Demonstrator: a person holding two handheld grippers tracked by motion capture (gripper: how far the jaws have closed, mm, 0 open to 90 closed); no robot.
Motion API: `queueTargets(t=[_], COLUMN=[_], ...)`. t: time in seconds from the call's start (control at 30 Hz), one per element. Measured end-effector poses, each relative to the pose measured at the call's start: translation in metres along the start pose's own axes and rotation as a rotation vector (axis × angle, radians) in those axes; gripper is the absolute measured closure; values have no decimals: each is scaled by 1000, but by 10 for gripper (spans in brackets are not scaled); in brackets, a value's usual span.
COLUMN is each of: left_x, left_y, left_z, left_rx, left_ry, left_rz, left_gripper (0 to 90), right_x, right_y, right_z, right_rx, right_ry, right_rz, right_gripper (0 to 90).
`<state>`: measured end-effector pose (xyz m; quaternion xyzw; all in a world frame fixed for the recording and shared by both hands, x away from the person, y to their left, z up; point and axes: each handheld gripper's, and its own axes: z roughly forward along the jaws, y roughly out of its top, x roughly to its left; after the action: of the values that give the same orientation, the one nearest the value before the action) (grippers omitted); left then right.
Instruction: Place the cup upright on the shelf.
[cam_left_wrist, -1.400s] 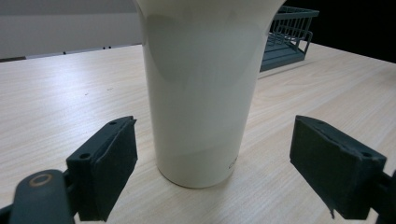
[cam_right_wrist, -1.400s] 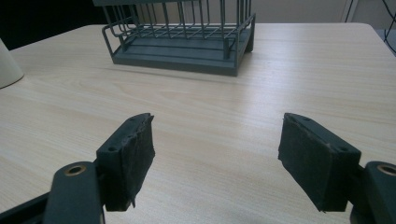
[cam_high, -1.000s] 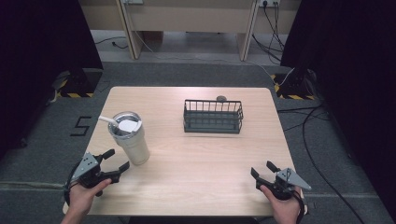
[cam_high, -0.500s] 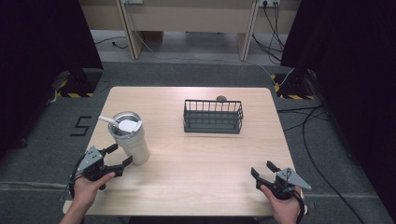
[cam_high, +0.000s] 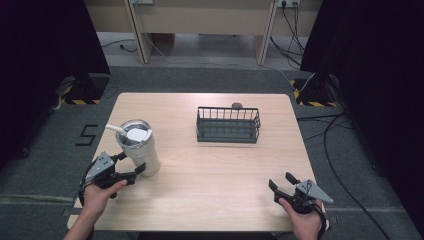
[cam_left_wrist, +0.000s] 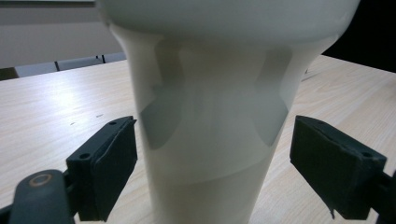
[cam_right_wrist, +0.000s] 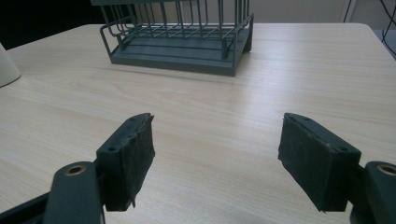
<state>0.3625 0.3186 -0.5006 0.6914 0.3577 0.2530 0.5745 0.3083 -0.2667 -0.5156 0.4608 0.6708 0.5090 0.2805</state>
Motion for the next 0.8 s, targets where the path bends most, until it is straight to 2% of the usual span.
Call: queueTargets(t=[0.2, 0.8], left_x=[0, 1], left_y=[3, 9], left_z=[7, 29], left_rx=[-2, 1], left_ry=[2, 8], left_rz=[1, 15], left_gripper=[99, 76], right_x=[0, 0], right_y=[0, 0], right_z=[0, 0], right_rx=[1, 2], right_ry=[0, 2], right_rz=[0, -5], right_gripper=[269, 269])
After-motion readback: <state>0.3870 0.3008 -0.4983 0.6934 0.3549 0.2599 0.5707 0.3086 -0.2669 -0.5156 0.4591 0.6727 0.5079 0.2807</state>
